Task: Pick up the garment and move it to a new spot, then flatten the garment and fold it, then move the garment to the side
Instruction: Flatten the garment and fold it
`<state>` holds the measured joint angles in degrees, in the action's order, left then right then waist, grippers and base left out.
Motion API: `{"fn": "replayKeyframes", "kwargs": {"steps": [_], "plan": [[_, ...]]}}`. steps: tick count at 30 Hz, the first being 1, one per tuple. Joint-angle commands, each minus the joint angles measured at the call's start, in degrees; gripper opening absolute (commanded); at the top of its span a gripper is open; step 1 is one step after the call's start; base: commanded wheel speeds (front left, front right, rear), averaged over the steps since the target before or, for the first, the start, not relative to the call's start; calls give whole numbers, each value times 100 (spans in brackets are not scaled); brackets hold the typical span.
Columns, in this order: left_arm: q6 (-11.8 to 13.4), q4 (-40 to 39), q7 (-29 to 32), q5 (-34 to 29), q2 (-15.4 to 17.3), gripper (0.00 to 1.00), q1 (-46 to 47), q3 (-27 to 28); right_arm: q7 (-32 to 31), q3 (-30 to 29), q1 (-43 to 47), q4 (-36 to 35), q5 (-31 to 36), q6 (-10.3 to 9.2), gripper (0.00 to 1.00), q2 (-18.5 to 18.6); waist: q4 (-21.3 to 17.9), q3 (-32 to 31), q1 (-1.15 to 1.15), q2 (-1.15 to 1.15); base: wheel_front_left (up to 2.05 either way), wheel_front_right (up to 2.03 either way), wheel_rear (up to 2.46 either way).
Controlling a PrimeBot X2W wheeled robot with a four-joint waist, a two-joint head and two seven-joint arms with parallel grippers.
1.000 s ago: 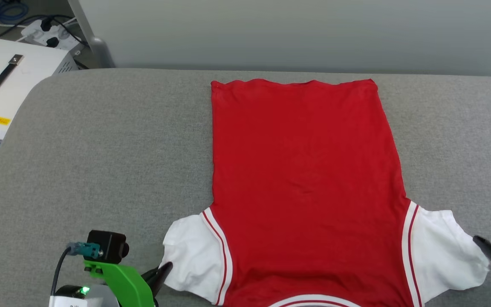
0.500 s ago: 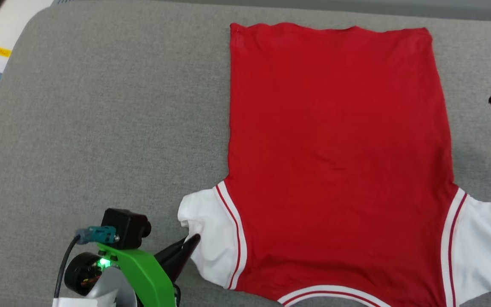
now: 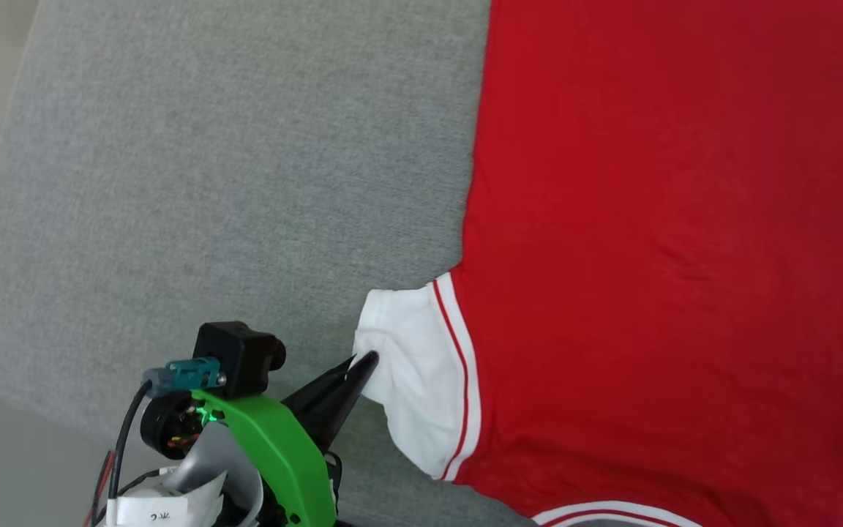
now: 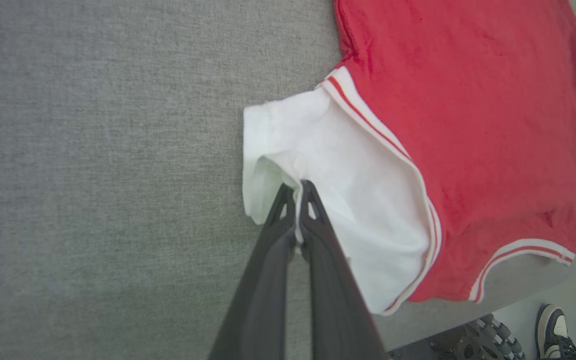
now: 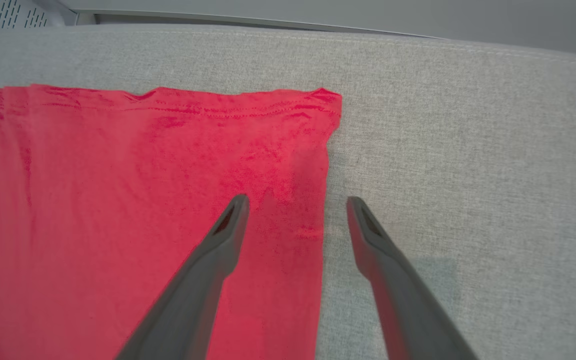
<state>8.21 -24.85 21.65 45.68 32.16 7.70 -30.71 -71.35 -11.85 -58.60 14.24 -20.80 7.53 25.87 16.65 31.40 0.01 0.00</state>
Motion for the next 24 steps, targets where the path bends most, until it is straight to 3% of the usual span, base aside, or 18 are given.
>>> {"fn": "replayKeyframes", "kwargs": {"steps": [1, 16, 17, 18, 24], "plan": [[-44, 4, -41, -32, -37, 0, 120, -12, 20, -26, -184, 124, 89, -4, 100, 37, 426, 420, -1, 0, 0, 0, 0], [-83, 121, -126, -84, -190, 0, 243, -130, 300, 176, -211, 802, 261, -4, 100, 251, 722, 680, -1, 0, 0, 0, 0], [-79, 131, -129, -83, -194, 0, 247, -129, 288, 198, -179, 829, 236, -4, 95, 244, 718, 679, -1, 0, 0, 0, 0], [-67, 144, -139, -80, -202, 0, 280, -107, 216, 316, -87, 855, 251, -4, 0, 324, 715, 667, -1, 0, 0, 0, 0], [-53, 192, -143, -67, -193, 0, 302, -84, 222, 308, 65, 808, 220, -4, 0, 374, 665, 545, -1, 0, 0, 0, 0]]}}
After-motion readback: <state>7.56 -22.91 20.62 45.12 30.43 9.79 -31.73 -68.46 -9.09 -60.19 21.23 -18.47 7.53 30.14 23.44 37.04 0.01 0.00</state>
